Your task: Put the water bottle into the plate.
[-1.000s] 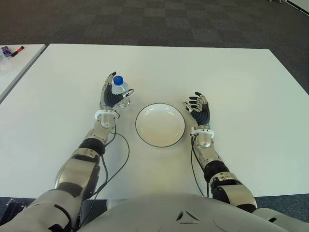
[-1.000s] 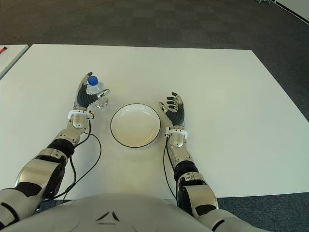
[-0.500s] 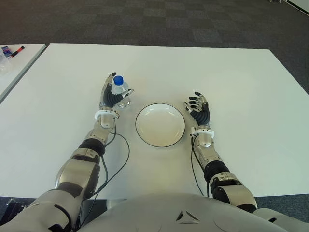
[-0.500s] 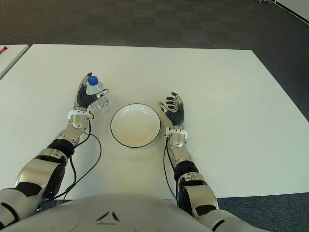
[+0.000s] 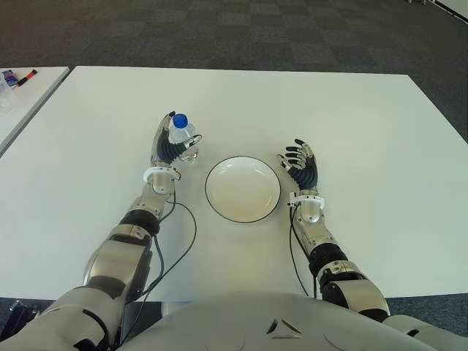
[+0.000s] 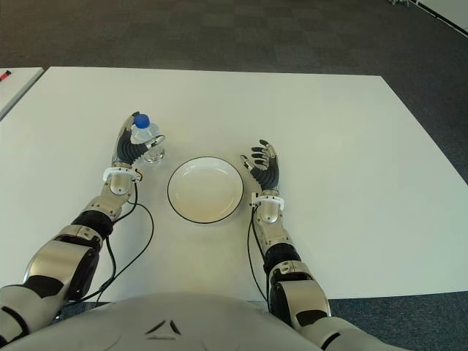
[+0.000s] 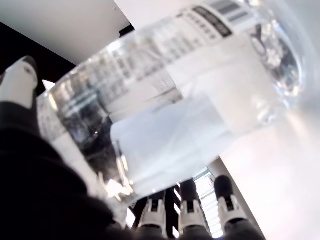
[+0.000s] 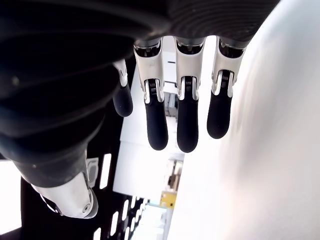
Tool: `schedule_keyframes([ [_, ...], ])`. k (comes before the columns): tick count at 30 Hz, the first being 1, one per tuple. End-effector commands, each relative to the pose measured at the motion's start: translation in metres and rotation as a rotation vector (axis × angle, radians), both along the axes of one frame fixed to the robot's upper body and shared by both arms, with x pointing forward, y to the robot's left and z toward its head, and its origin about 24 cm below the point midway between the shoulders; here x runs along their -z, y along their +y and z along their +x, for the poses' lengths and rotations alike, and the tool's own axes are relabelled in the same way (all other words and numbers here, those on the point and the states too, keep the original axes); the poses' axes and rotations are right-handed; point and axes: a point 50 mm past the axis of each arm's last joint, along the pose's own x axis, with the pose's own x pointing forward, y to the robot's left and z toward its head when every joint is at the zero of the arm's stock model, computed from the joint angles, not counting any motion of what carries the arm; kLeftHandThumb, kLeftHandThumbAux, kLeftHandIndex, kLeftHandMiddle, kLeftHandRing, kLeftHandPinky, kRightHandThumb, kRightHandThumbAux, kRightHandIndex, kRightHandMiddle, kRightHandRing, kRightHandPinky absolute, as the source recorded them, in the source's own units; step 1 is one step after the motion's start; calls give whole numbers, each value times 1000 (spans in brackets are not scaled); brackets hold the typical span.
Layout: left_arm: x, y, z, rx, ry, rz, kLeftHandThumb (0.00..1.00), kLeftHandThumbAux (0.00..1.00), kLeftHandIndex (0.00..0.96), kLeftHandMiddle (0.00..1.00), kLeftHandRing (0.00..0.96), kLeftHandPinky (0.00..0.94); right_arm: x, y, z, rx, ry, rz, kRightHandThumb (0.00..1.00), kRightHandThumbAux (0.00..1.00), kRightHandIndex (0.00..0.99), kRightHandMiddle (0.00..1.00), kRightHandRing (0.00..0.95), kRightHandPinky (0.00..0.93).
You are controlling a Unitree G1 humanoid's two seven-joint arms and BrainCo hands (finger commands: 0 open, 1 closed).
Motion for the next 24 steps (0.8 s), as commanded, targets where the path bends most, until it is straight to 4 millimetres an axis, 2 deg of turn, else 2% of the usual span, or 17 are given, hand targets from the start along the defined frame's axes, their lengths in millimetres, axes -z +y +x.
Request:
schedule_keyframes([
  [1,7,-2,-3,-7,32,9,0,536,0,6,36,75,23,-2,-17,13,124,-1,759,731,173,354,354,351],
  [11,8,-1,-4,-9,39,10,0,519,0,15,45,82,23,-2,-17,14,127,-4,760,729,173,351,352,352],
  [15,8,-1,-4,-9,39,16,0,519,0,18,49,89,23,-2,-17,13,129,1,766,754,170,346,333,317],
  [24,9,-1,-4,-5,48,28,0,516,0,26,57,92,23,-2,-17,17,128,2,784,782,168,349,324,314],
])
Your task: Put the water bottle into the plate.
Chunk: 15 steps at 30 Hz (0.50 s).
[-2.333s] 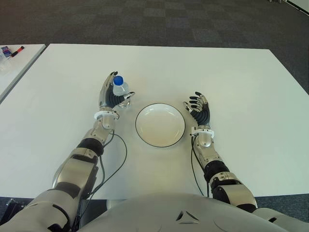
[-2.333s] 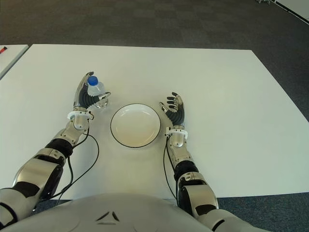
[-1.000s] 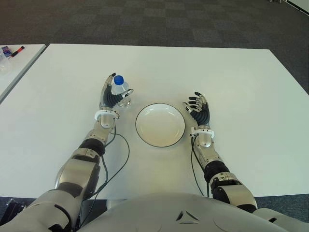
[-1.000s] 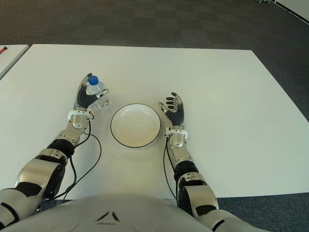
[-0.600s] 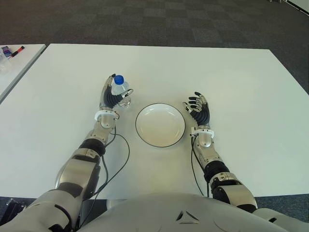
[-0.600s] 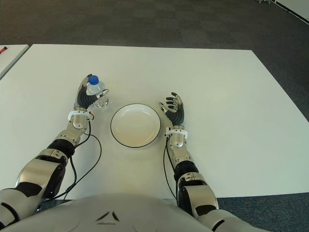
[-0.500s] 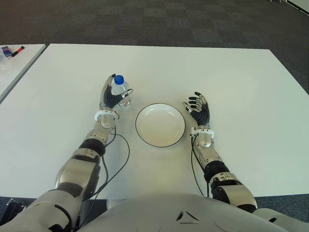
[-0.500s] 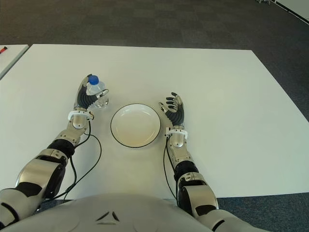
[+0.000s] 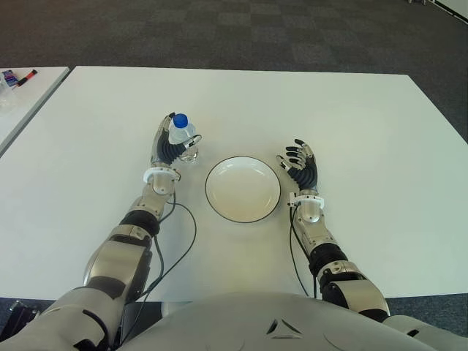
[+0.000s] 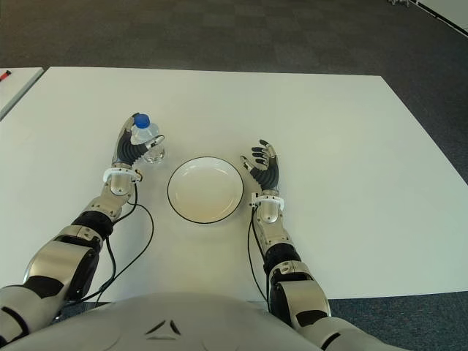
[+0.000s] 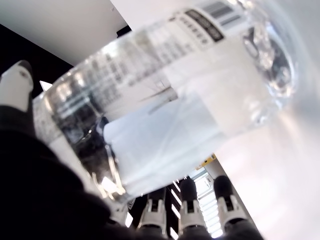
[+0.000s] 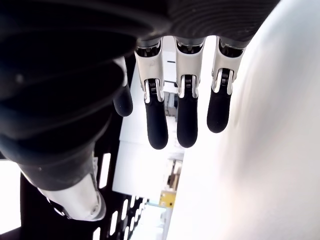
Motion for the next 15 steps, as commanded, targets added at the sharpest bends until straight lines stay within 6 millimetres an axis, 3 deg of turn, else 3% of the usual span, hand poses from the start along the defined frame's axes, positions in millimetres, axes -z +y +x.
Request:
schedule_keyframes([
  [1,7,-1,-4,-2,40,17,0,514,0,26,57,92,23,-2,-17,17,124,1,785,781,168,349,325,317],
  [15,14,1,-4,-17,111,67,0,492,0,40,79,99,22,-2,-17,17,122,-5,760,743,169,357,353,350],
])
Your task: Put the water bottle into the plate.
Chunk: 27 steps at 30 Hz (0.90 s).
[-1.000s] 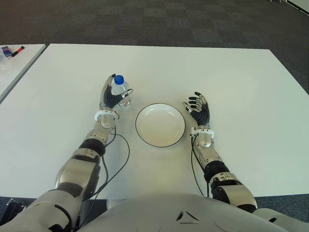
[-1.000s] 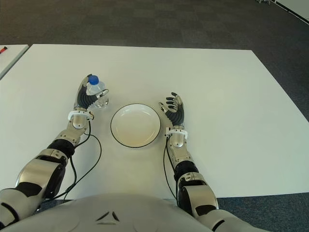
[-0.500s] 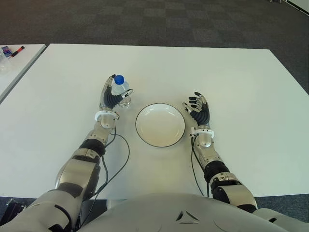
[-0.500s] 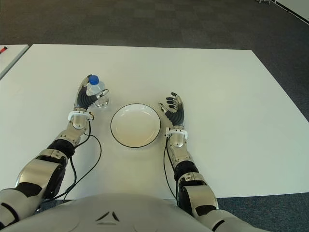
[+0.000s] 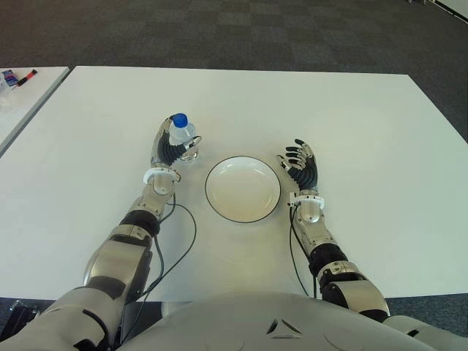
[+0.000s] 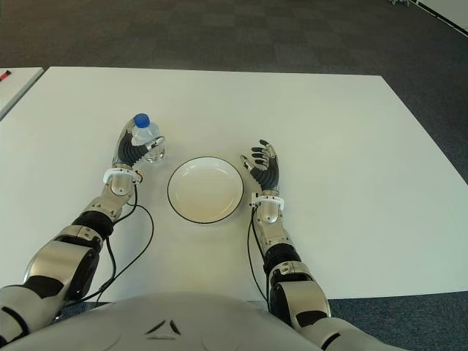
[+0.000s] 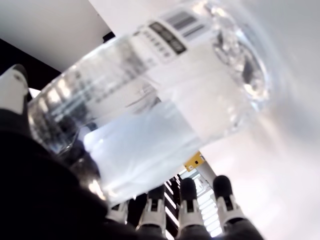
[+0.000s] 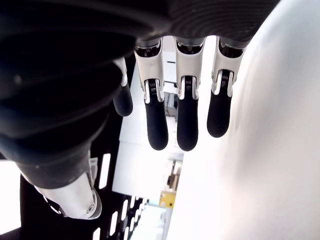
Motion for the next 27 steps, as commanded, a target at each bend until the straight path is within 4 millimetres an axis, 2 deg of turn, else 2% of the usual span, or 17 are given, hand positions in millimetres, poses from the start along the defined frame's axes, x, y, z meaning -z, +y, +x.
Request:
schedule_keyframes([
  [1,7,-1,-3,-2,46,25,0,492,0,41,80,99,22,-2,-16,14,123,-5,759,744,169,357,352,346],
  [27,10,-2,-4,0,68,41,0,521,0,62,103,106,22,-2,-16,12,126,-3,730,727,161,358,362,363],
])
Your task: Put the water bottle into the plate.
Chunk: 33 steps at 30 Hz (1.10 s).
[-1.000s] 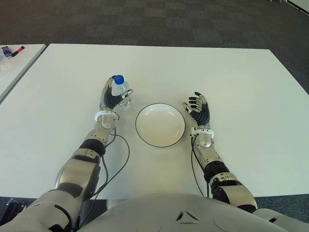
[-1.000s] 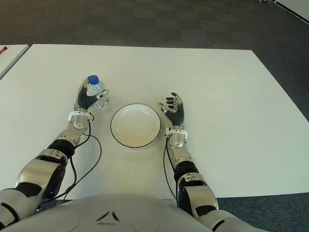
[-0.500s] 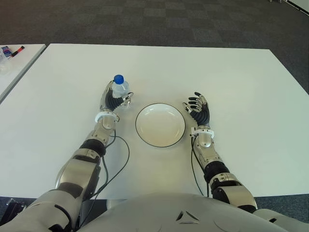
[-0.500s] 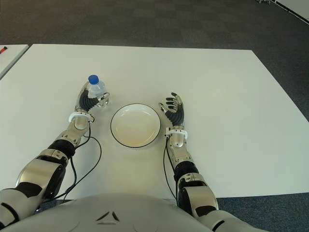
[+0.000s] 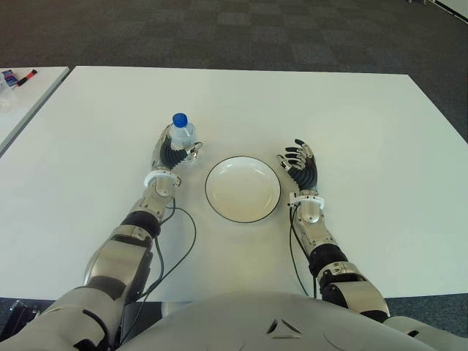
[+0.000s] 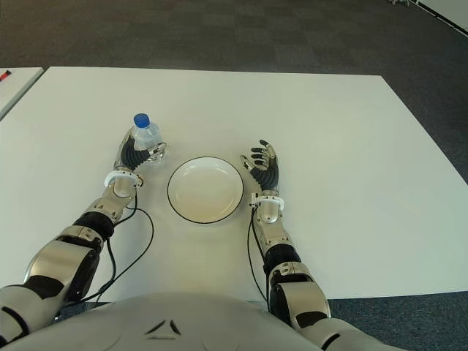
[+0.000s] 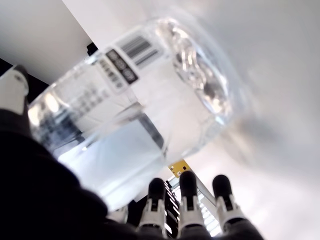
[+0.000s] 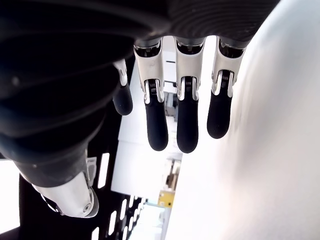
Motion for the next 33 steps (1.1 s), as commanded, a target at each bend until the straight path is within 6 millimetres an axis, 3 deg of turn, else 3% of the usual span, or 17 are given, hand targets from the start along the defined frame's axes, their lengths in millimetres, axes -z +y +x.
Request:
schedule_keyframes([
  [1,2,-1,-1,1,8,2,0,521,0,62,103,106,22,-2,-16,12,120,-1,730,727,161,358,362,363],
  [14,2,-2,-2,-9,-6,-30,0,532,0,68,106,135,22,-3,-15,10,119,-10,748,737,165,359,357,351],
  [16,1,-3,-3,-13,-25,-83,62,566,0,76,118,179,22,-3,-15,11,120,-11,751,736,165,358,357,354],
  [18,0,-5,-3,-18,-48,-154,275,588,8,103,151,235,22,-3,-15,11,121,-12,752,732,165,357,359,360],
  [21,-1,-5,-3,-28,-68,-224,436,585,24,126,176,268,22,-3,-15,12,122,-14,753,729,166,357,361,365],
  [27,-3,-7,-3,-54,-102,-354,666,533,61,167,218,318,22,-3,-15,13,122,-18,760,730,168,359,361,360],
  [33,-4,-11,-2,-54,-113,-431,757,456,78,173,234,346,22,-3,-15,13,119,-24,756,739,164,356,356,356],
])
